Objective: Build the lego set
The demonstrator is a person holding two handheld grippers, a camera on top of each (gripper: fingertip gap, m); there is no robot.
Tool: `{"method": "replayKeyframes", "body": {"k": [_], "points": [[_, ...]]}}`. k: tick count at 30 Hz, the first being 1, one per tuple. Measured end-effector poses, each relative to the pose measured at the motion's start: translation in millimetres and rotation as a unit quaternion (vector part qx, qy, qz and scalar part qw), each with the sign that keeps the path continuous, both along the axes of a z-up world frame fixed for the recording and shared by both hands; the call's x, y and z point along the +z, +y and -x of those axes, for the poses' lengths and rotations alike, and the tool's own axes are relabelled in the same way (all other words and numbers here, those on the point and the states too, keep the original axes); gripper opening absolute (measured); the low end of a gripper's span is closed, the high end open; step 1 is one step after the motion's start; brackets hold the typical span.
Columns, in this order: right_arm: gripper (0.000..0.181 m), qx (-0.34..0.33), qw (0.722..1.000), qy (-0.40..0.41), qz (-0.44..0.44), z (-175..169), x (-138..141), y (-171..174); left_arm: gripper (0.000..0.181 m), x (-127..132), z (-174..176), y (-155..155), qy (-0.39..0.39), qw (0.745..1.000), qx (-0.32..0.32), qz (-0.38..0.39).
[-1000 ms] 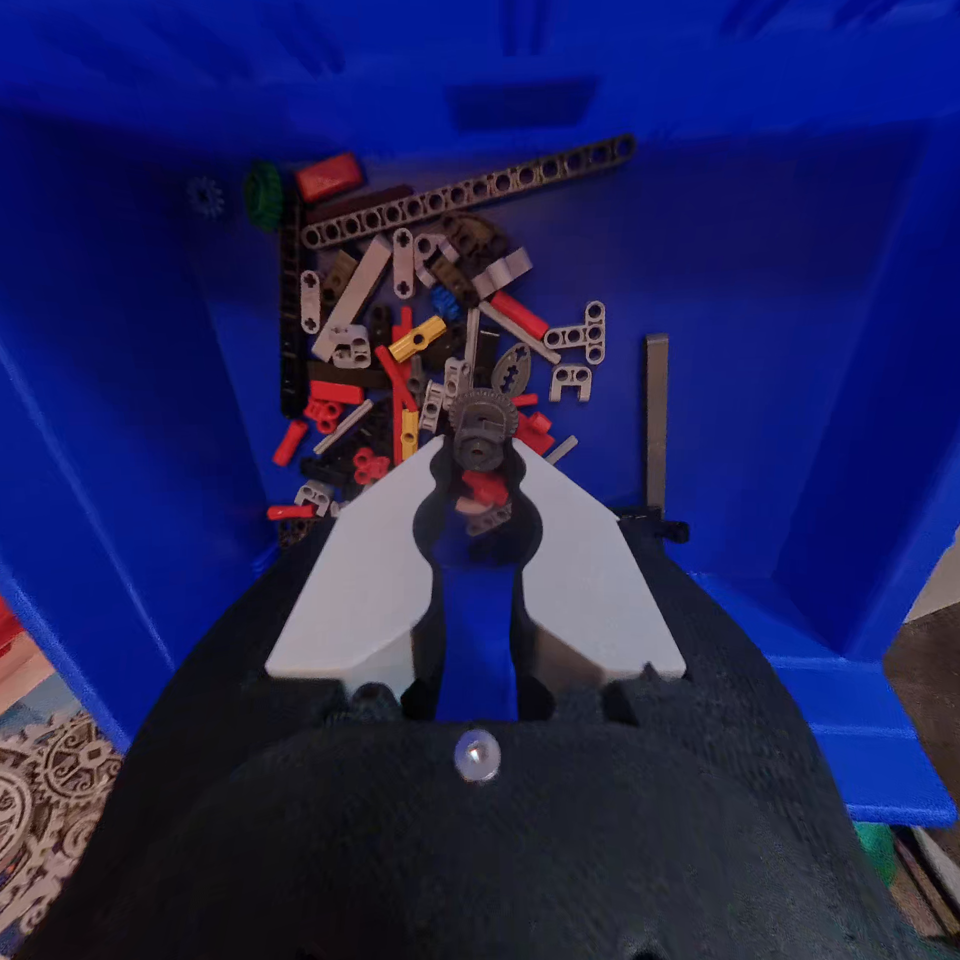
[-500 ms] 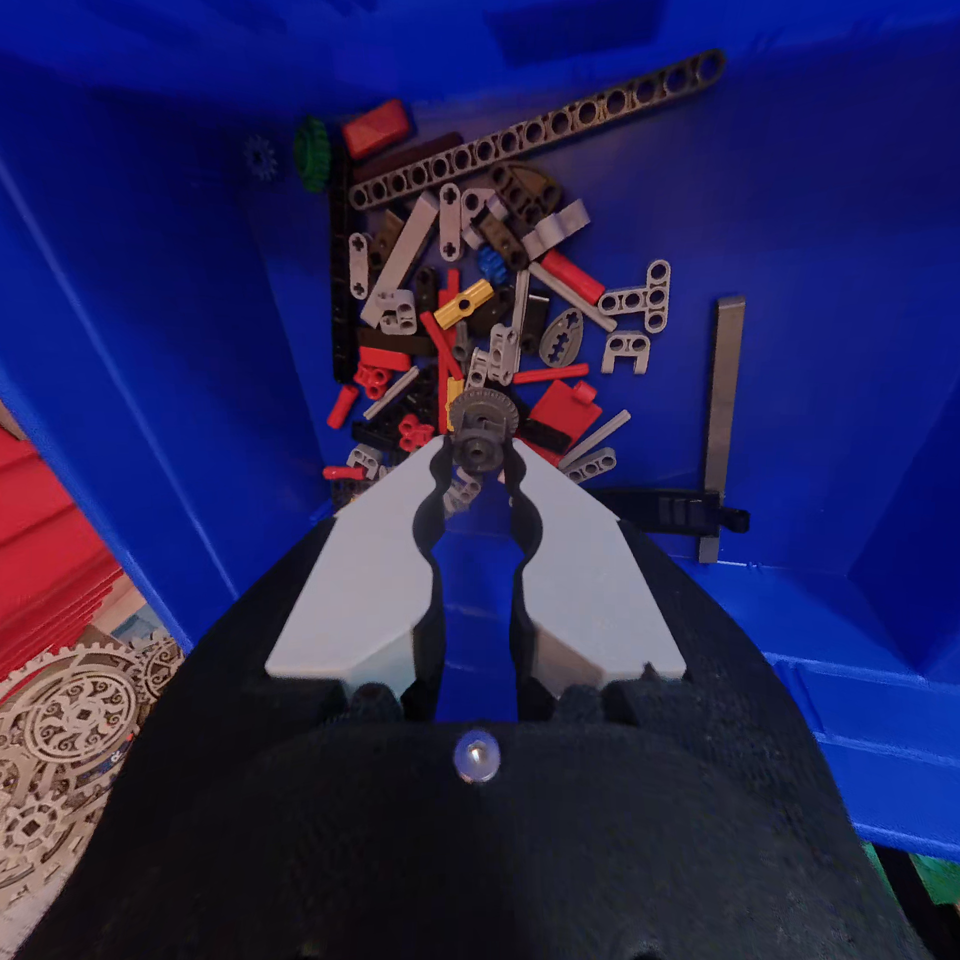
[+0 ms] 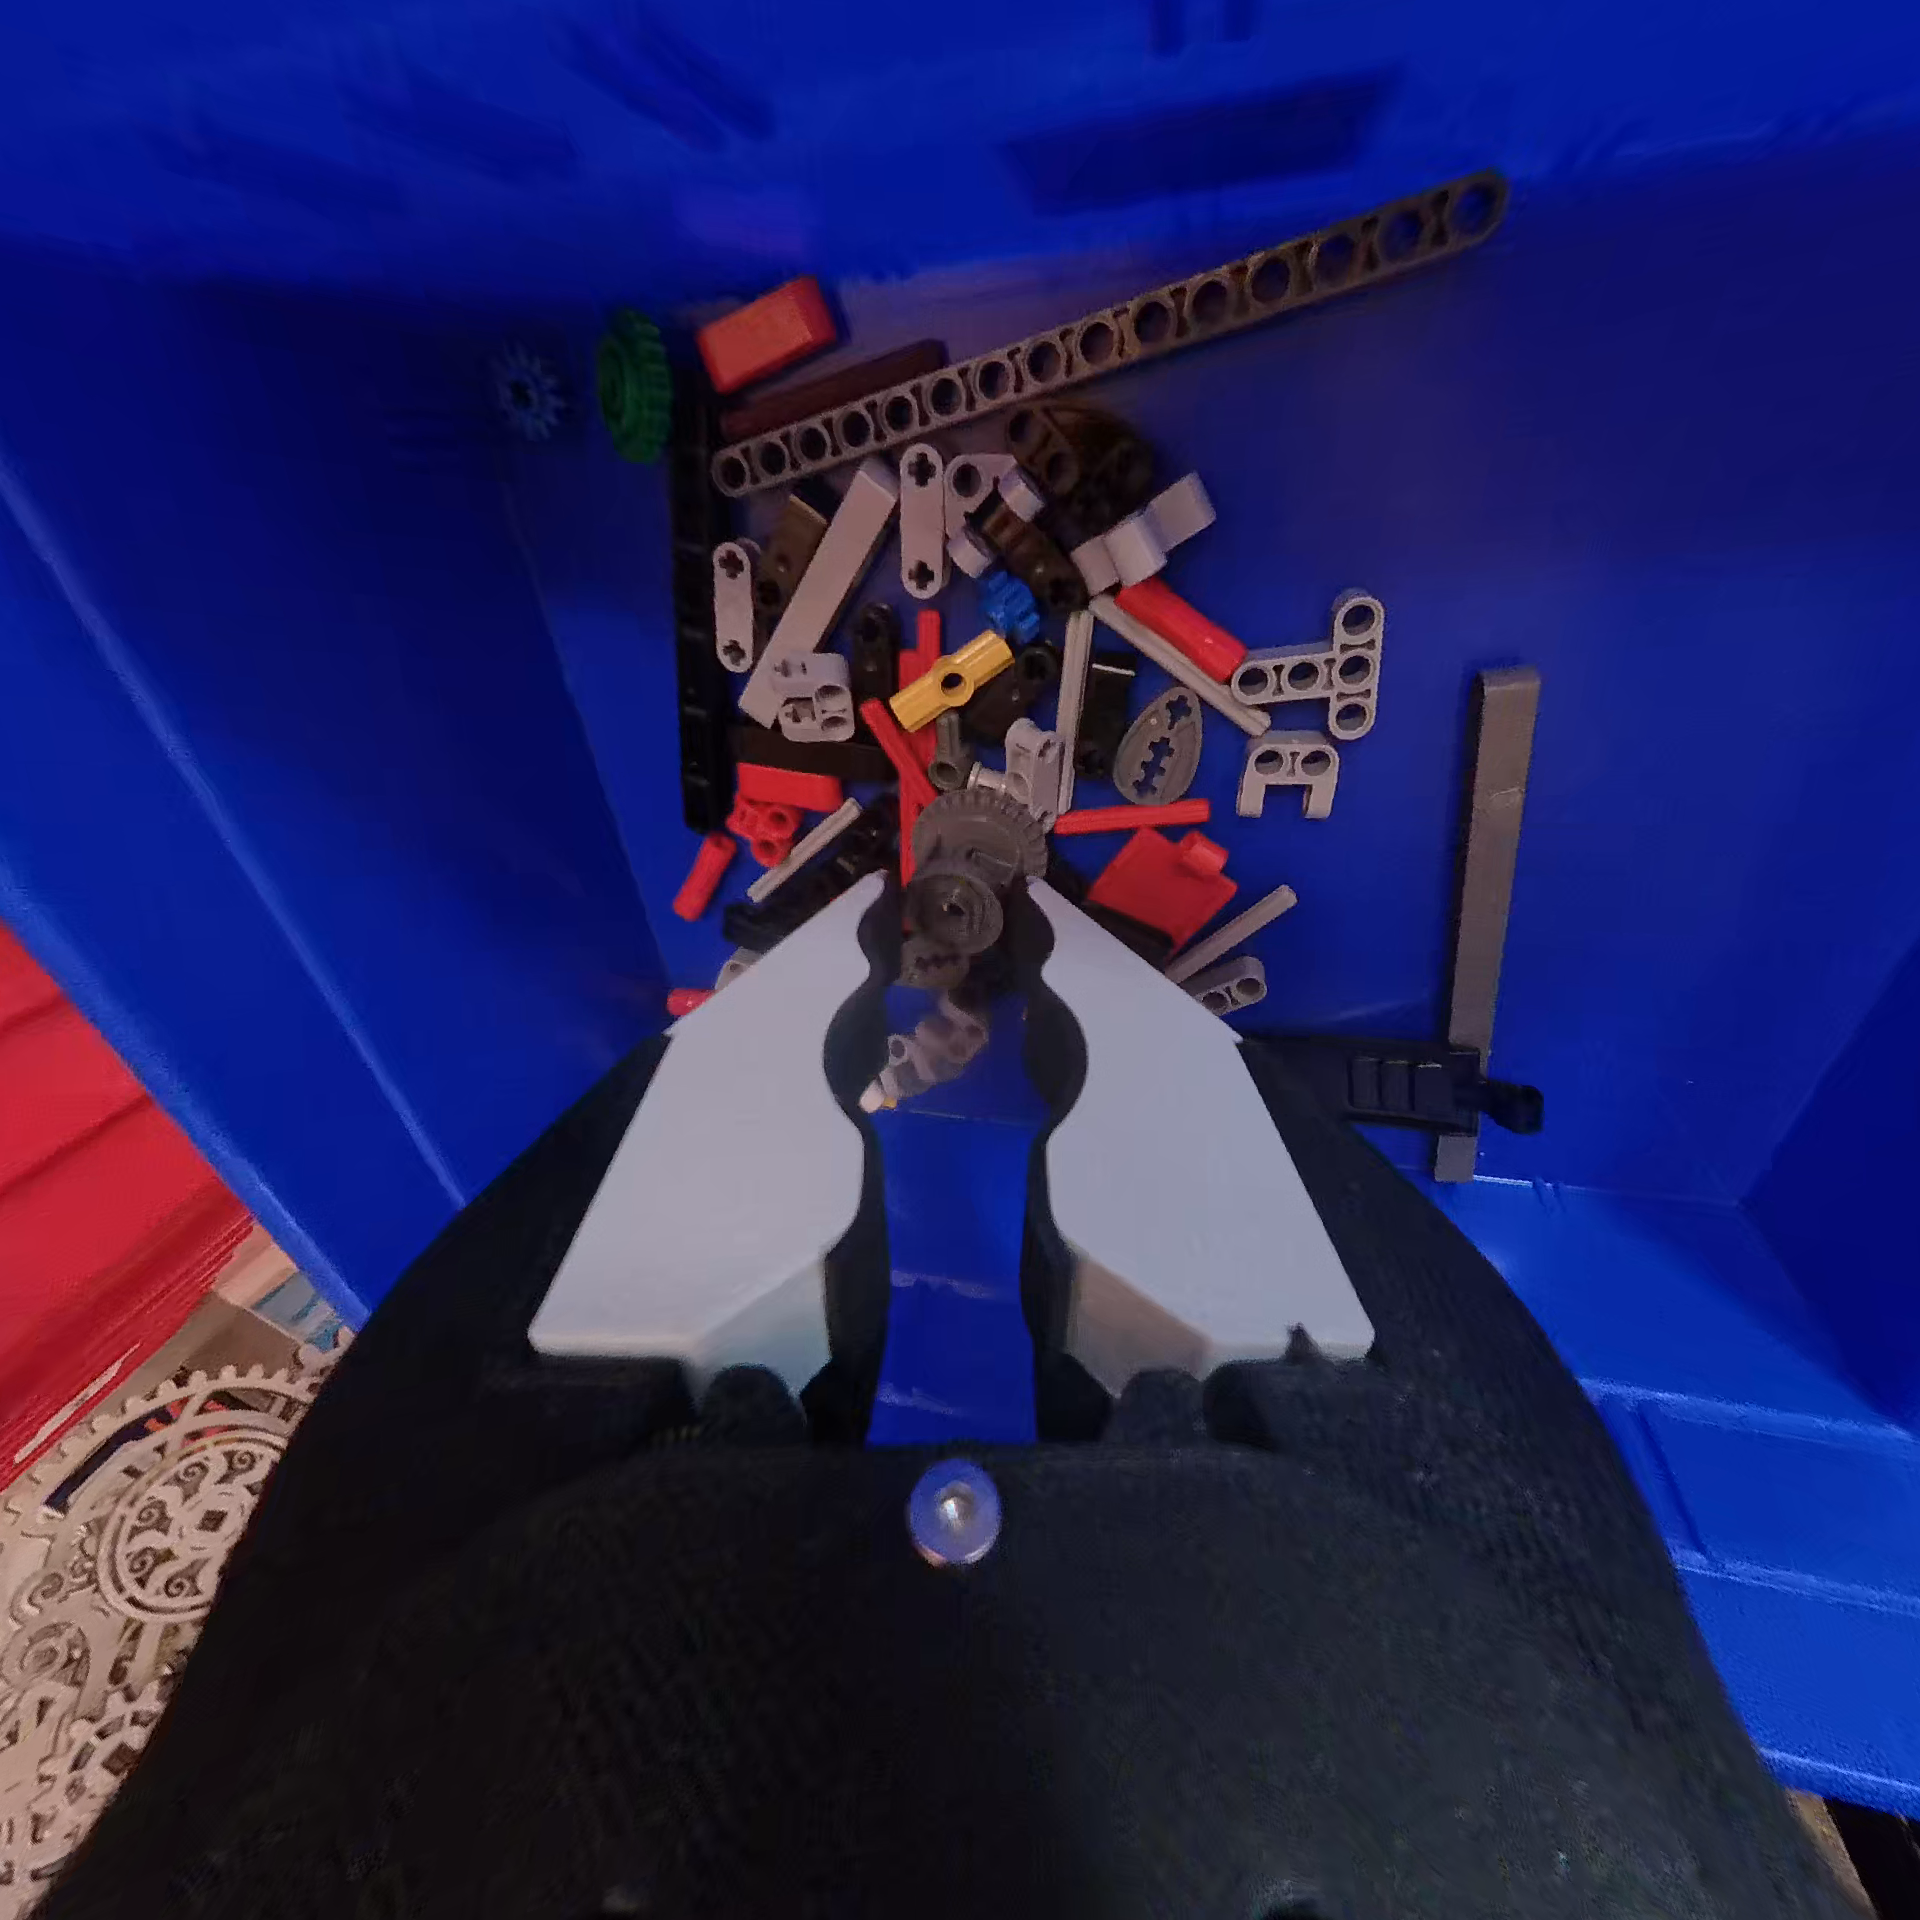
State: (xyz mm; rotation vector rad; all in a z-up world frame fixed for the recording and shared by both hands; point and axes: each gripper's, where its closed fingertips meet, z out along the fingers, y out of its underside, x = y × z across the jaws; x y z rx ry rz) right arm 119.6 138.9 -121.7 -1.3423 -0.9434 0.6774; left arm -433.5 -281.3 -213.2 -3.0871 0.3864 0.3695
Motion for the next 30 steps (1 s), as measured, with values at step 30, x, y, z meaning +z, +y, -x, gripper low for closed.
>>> {"method": "replayKeyframes", "body": {"k": [30], "points": [[0.017, -0.001, 1.000, 0.001, 0.000, -0.8, 0.5, 0.2, 0.019, -1.1, -4.7, -4.7, -0.008, 1.000, -0.011, -0.002]]}}
